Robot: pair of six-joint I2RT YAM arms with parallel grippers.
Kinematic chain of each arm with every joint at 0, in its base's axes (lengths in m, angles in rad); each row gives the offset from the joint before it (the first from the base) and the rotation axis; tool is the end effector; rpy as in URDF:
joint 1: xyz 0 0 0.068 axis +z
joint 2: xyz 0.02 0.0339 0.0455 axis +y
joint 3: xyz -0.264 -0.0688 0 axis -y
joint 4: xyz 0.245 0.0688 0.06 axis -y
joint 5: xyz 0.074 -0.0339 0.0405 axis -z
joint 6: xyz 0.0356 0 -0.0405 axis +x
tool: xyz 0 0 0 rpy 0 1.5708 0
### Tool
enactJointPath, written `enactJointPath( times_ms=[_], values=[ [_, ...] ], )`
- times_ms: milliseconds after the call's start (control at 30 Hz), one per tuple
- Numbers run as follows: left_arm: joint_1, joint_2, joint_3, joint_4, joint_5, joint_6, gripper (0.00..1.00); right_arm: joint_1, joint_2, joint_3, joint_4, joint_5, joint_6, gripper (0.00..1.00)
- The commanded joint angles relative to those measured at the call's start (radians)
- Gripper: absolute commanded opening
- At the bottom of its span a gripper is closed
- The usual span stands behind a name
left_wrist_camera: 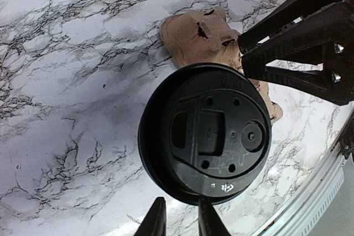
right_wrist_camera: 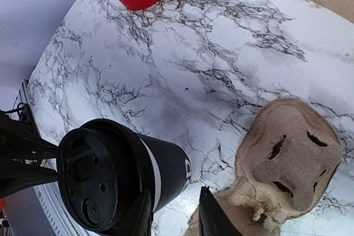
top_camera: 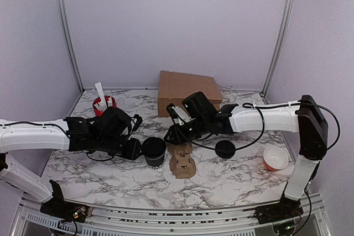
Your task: Pack the takeout coffee
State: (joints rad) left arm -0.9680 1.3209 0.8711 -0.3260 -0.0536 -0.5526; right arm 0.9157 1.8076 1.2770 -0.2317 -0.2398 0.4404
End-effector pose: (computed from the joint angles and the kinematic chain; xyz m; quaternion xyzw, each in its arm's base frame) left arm 0.1601 -0.2293 0.2401 0.1799 0.9040 -0.2488 0.2974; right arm 0.2383 0.3240 0.2229 -0.2606 0.8761 0.3306 0.2351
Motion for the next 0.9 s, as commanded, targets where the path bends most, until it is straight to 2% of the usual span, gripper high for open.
enactJointPath(
  times_ms=[0,867],
  values=[
    [-0.003,0.023,0.042,0.002,-0.029,0.001,0.19,0.015,-0.002,0.032,-0.014,0.022,-0.008,0.28],
    [0.041,0.042,0.053,-0.055,-0.093,0.032,0.17,0.061,-0.065,0.002,-0.024,0.09,0.029,0.28]
  ],
)
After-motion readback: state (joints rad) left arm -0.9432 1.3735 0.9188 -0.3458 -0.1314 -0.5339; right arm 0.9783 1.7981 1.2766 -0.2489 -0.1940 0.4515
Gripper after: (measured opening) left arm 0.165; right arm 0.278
